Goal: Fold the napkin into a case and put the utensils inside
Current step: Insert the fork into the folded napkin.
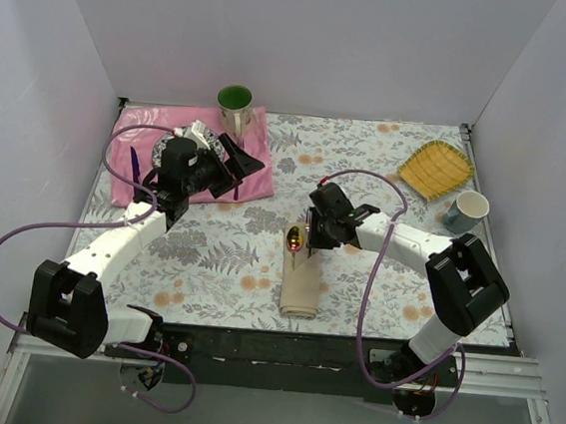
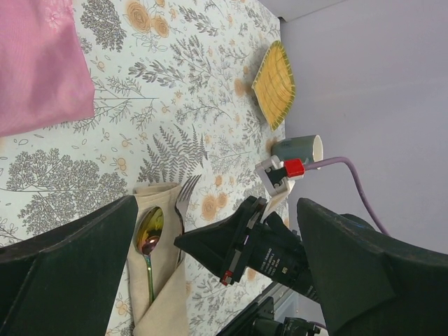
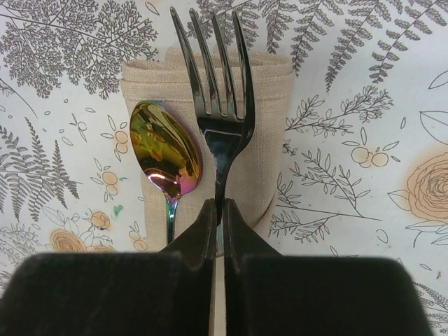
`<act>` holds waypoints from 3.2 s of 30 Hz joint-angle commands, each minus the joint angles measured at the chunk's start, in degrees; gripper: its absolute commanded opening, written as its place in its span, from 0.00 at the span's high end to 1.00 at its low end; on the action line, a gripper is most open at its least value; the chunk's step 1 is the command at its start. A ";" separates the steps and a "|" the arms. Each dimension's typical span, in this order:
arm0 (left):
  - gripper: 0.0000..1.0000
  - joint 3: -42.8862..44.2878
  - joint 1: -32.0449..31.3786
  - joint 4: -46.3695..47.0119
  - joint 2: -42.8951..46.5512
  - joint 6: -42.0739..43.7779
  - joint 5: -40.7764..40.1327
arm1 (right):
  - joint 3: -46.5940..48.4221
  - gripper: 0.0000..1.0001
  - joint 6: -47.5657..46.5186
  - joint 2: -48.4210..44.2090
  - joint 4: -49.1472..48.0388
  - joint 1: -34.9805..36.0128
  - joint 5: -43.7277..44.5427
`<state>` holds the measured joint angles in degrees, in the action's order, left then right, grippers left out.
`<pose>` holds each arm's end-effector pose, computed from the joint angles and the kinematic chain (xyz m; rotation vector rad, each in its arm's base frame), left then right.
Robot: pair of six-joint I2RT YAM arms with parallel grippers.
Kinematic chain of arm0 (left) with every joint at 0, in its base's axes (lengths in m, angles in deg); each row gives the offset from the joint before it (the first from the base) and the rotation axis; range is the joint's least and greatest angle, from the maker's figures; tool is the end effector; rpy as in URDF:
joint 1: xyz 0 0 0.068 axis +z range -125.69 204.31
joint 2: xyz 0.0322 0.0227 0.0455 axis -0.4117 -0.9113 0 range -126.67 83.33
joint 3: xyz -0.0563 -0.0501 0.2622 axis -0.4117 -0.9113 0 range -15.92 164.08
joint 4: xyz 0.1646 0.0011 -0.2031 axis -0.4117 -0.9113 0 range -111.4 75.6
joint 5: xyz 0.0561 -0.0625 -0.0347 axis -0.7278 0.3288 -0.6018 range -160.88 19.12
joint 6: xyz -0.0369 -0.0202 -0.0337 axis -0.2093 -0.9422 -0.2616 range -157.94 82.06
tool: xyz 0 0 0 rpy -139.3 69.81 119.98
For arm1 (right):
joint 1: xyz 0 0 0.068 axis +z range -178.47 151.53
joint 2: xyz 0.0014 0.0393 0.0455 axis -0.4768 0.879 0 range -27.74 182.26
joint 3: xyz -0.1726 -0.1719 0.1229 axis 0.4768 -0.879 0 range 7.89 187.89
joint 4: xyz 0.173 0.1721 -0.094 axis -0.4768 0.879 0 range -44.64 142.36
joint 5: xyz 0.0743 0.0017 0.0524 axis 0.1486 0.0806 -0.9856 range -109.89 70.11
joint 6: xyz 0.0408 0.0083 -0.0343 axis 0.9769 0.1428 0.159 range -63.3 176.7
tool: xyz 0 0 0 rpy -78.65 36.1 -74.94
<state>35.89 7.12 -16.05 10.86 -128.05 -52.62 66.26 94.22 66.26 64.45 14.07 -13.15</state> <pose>0.2743 -0.0965 0.2941 -1.1511 1.9694 -1.4412 0.2502 0.2238 0.1936 -0.0645 2.5664 0.4093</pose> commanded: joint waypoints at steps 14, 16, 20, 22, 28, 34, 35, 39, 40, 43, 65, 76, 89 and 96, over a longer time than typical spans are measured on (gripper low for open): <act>0.02 -2.42 0.32 0.68 3.21 -0.42 0.46 | -3.26 0.99 2.56 -3.38 -1.25 1.93 -0.94; 0.02 -2.59 0.40 0.86 3.12 -0.68 0.46 | -3.52 0.99 2.65 -3.47 -1.43 2.02 -1.29; 0.02 -2.77 0.32 0.86 2.95 -0.77 0.64 | -3.88 0.99 2.91 -3.47 -1.34 2.19 -1.38; 0.02 -2.86 0.32 1.03 3.03 -0.77 0.72 | -3.96 0.99 3.09 -3.47 -1.16 2.37 -1.38; 0.02 -2.86 0.32 1.04 2.77 -0.77 0.72 | -4.05 0.94 3.62 -3.20 -0.46 2.45 -0.85; 0.02 -2.68 0.32 1.12 2.59 -0.77 0.90 | -2.57 0.78 3.18 -3.29 0.24 2.37 0.90; 0.02 -2.68 0.32 1.12 2.59 -0.69 0.90 | -2.12 0.78 2.91 -3.38 0.24 2.37 1.25; 0.02 -2.59 0.32 1.04 2.51 -0.51 1.07 | 1.21 0.75 0.90 -4.26 1.82 1.84 2.40; 0.02 -2.59 0.32 1.12 2.33 -0.60 1.25 | 2.44 0.74 0.28 -4.35 2.52 1.75 2.66; 0.02 -2.33 0.32 1.12 2.15 -0.42 1.51 | 4.55 0.74 -2.00 -4.96 2.88 0.61 2.57; 0.02 -0.48 0.32 1.30 -0.40 0.46 1.60 | 18.10 0.86 -20.47 7.95 1.39 -8.36 -6.13; 0.02 -1.45 0.49 1.04 0.31 0.46 1.51 | 18.36 0.86 -19.15 10.68 0.33 -8.44 -6.39; 0.02 -1.63 1.11 1.30 -0.13 0.72 1.95 | 15.20 0.87 -18.36 10.33 0.68 -8.35 -9.82; 0.02 -1.63 1.28 1.30 -0.66 0.63 2.57 | 13.17 0.87 -18.09 9.54 0.59 -8.27 -10.08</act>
<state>33.33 8.06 -15.33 9.61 -128.29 -50.78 79.88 75.88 77.95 65.83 5.57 -22.09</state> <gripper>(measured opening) 0.983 0.129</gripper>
